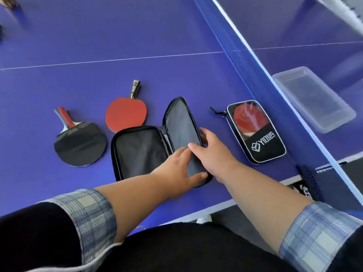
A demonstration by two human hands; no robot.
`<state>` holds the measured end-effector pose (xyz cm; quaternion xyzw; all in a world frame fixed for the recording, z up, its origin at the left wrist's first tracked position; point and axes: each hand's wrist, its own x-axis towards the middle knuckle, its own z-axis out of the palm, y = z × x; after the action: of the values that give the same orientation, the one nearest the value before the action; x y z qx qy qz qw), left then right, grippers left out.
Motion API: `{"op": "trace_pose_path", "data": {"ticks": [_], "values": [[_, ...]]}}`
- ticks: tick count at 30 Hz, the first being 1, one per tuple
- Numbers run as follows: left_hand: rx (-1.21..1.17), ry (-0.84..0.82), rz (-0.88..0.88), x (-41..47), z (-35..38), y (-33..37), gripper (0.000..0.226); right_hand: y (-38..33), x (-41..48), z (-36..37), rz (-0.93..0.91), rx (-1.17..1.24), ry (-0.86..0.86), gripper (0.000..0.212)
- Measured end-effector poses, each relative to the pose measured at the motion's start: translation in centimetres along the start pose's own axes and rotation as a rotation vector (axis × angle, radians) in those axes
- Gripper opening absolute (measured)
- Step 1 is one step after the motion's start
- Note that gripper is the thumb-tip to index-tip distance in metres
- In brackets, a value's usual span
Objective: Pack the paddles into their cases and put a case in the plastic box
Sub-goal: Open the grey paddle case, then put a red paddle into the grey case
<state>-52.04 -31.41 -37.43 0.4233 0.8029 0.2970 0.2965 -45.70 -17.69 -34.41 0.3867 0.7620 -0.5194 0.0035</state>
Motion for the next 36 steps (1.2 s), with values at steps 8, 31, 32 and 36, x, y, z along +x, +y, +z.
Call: {"op": "trace_pose_path", "data": {"ticks": [8, 31, 32, 36], "values": [[0.386, -0.262, -0.250, 5.7, 1.1, -3.0, 0.082, 4.6, 3.8, -3.4, -0.098, -0.471, -0.002, 0.077], [0.098, 0.476, -0.520, 6.6, -6.4, -9.8, 0.041, -4.2, 17.5, 4.9, -0.178, -0.494, -0.409, 0.041], [0.077, 0.544, -0.552, 6.6, -7.6, -11.0, 0.043, -5.2, 18.1, 6.0, -0.121, -0.400, -0.392, 0.042], [-0.039, 0.554, -0.807, 7.5, -12.2, -15.7, 0.057, -7.9, 20.3, 10.7, 0.104, -0.122, -0.354, 0.012]]}}
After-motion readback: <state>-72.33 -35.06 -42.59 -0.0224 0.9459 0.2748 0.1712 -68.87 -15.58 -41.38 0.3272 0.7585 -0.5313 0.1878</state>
